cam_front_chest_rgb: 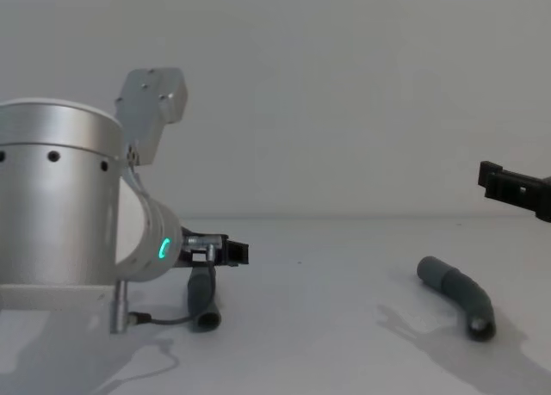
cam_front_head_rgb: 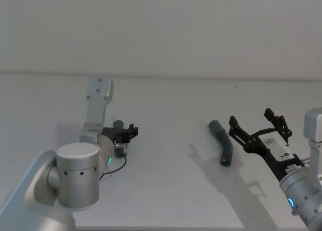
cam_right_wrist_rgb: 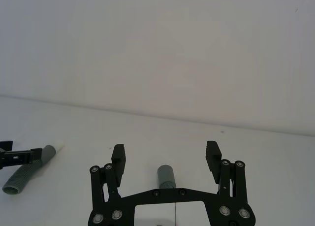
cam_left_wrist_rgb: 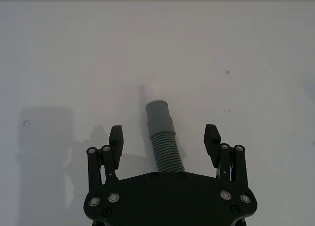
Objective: Use both hands to pick up one end of the pipe from the table, align the ends, and insert them.
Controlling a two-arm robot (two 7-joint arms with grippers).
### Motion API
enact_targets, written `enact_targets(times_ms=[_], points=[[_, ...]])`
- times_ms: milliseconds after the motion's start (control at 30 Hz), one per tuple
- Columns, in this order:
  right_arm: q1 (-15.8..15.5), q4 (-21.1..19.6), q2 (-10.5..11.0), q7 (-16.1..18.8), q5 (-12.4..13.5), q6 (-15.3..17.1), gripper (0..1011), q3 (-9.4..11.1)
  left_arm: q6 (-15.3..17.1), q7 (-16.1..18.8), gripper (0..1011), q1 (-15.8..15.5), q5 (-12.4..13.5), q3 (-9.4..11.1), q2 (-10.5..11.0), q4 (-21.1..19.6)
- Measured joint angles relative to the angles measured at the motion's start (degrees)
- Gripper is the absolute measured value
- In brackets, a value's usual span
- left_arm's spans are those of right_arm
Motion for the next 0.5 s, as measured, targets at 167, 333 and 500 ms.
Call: enact_targets(times_ms=[167,333,500], points=[[0.00,0.00,0.00,0.00,0.00,0.00,1001,0.00,0.67,0.29,1000,-1.17,0.72,0.35,-0.39,1.36],[0.00,0.00,0.00,0.00,0.00,0.00,1001,0.00,1.40,0.39,1000,-2.54,1.58,0.78,-0.58,2.95],[0.00,0.00,0.00,0.00,0.00,0.00,1001,0.00,2.07,0.38,1000,-3.57,2.14,1.02,-0.66,4.25]])
